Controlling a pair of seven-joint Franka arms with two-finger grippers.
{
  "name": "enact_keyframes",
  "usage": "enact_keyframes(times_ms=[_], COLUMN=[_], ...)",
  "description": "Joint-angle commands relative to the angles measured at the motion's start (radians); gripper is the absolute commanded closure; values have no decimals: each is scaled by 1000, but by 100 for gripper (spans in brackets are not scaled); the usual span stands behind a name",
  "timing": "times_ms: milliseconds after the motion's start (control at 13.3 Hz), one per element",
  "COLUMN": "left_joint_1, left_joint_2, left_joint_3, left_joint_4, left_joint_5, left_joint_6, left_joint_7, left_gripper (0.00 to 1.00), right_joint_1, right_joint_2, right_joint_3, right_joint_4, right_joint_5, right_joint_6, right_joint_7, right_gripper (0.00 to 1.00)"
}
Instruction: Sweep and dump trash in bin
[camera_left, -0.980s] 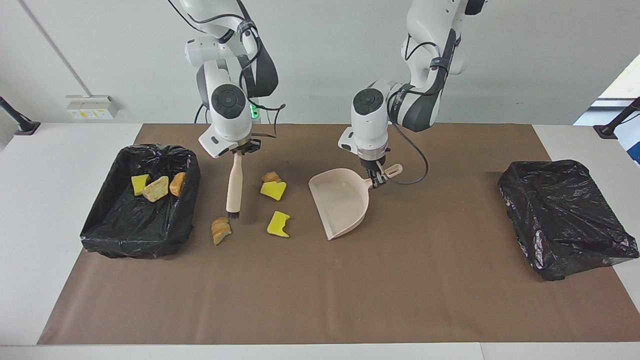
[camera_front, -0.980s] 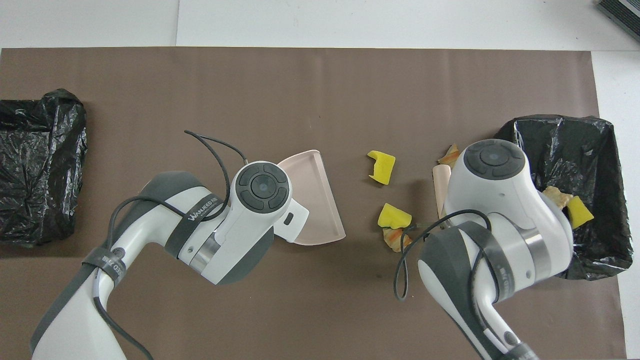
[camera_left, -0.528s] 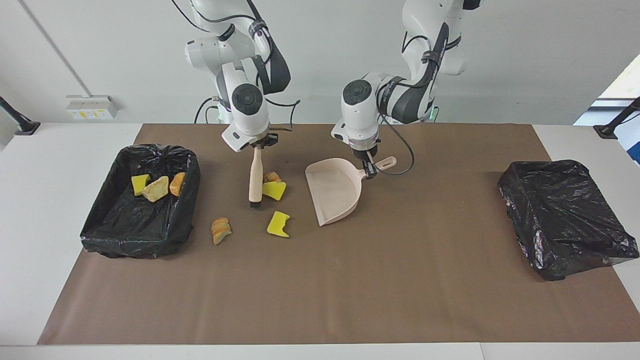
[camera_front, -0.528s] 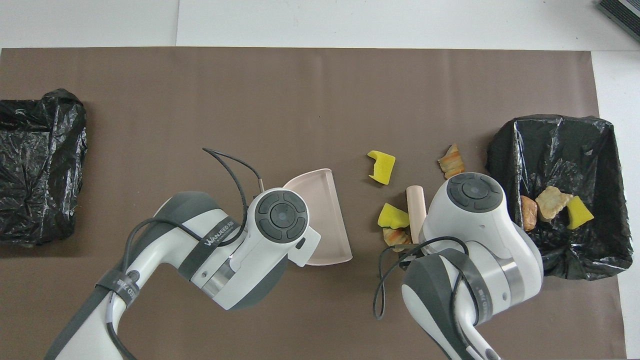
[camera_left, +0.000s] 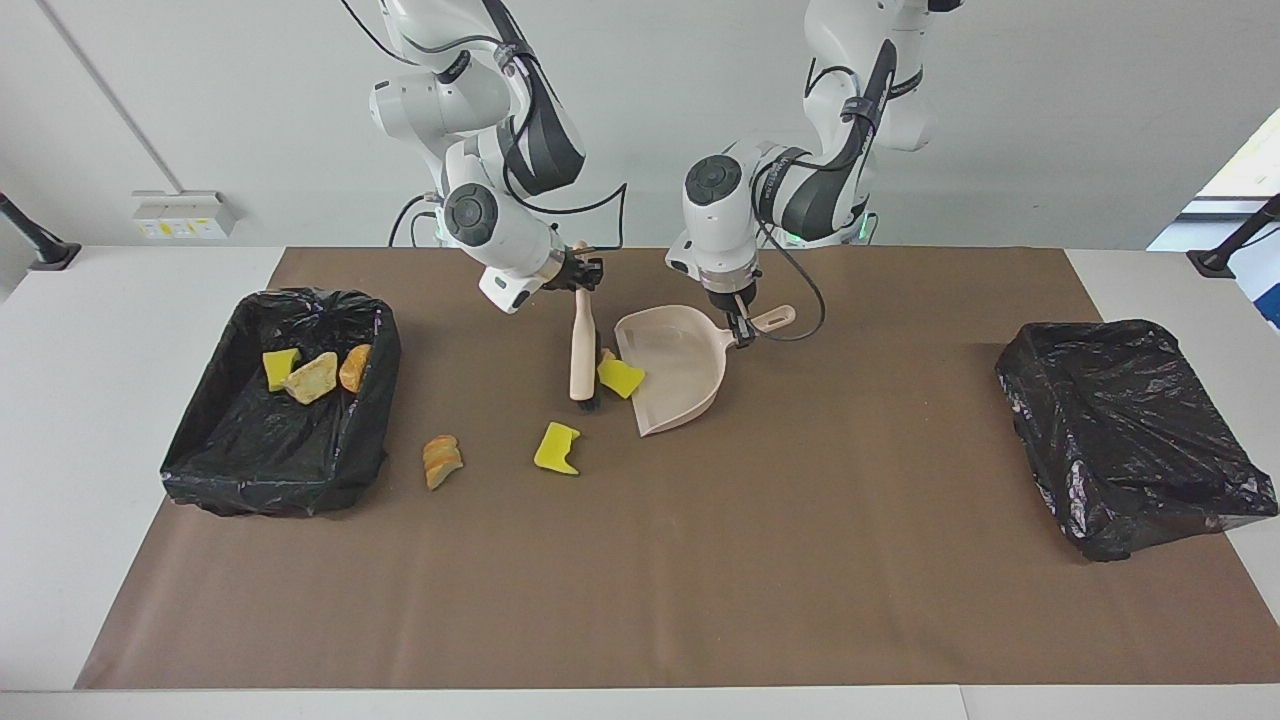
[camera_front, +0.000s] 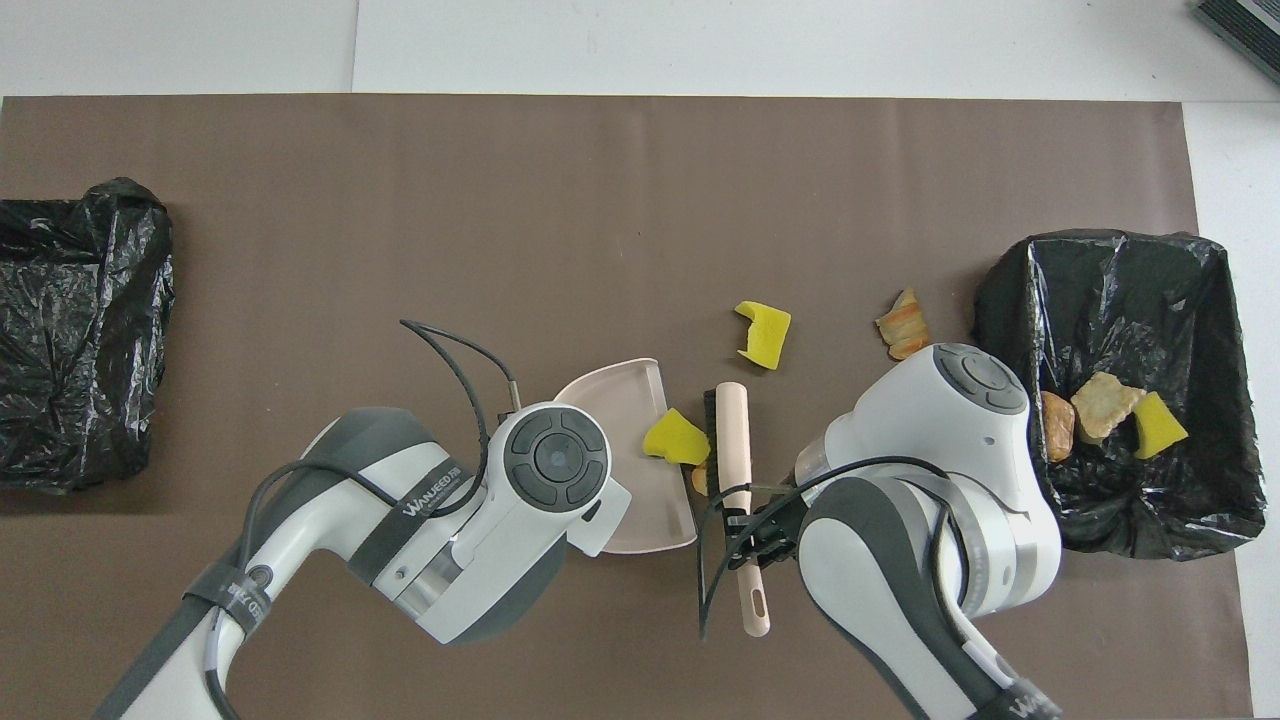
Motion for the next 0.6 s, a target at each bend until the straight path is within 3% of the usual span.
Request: enact_keyframes(times_ms=[0, 75, 226, 377, 528], left_joint_1=[-3, 0, 0, 0, 0], left_joint_2=[-36, -34, -34, -34, -34], left_joint_3=[8, 8, 8, 9, 9], left_joint_4=[-45, -45, -45, -45, -49], left_joint_5=[22, 24, 22, 22, 22], left_joint_6=[20, 31, 34, 32, 36], left_joint_7=[-6, -6, -5, -5, -5], left_gripper=[100, 100, 100, 100, 100], right_joint_1=[-7, -16, -40, -91, -110], right_joint_2=[-11, -9, -24, -35, -22], right_joint_3=[0, 0, -11, -16, -16], right_joint_4=[-11, -8, 40, 113, 140], right_joint_5=[170, 233, 229, -3, -268], right_joint_6=[8, 1, -44, -128, -101], right_joint_7=[-62, -78, -69, -15, -19], right_gripper=[100, 100, 100, 100, 100])
